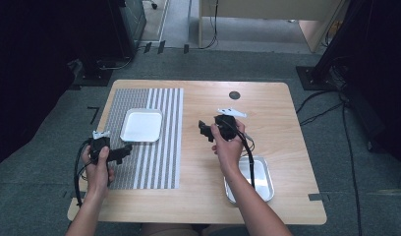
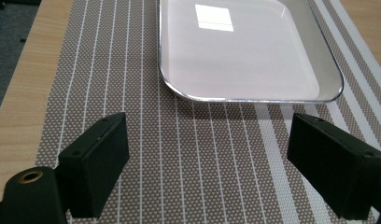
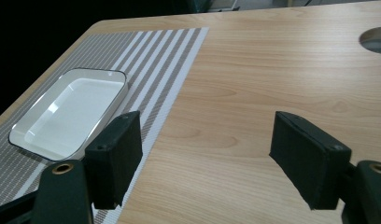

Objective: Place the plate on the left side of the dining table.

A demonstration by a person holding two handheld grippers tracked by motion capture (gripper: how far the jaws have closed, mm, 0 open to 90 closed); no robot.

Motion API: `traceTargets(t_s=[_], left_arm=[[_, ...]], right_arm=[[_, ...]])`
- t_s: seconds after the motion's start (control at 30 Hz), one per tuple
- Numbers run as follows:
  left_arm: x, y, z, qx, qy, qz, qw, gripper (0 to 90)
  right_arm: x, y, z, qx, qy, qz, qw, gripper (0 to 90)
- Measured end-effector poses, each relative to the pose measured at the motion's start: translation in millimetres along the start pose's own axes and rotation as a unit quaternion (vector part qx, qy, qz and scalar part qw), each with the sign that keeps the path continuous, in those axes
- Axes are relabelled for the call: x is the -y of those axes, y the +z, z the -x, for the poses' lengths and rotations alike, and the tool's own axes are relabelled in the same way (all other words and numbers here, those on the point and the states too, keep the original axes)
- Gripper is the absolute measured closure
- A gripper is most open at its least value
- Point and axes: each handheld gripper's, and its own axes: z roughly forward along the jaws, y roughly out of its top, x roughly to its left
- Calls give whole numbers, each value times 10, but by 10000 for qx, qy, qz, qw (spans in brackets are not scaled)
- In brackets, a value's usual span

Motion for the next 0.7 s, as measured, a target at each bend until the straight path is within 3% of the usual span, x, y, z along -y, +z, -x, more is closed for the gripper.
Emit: traceTargets(t_s=[0.47, 0.7], left_arm=[[193, -195, 61, 25, 176, 71, 9998, 117], [378, -299, 65, 72, 207, 125, 9997, 97]], right_arm=[[126, -293, 352, 196, 87, 4, 9998, 252], [217, -452, 558, 280, 235, -40, 9993, 241]])
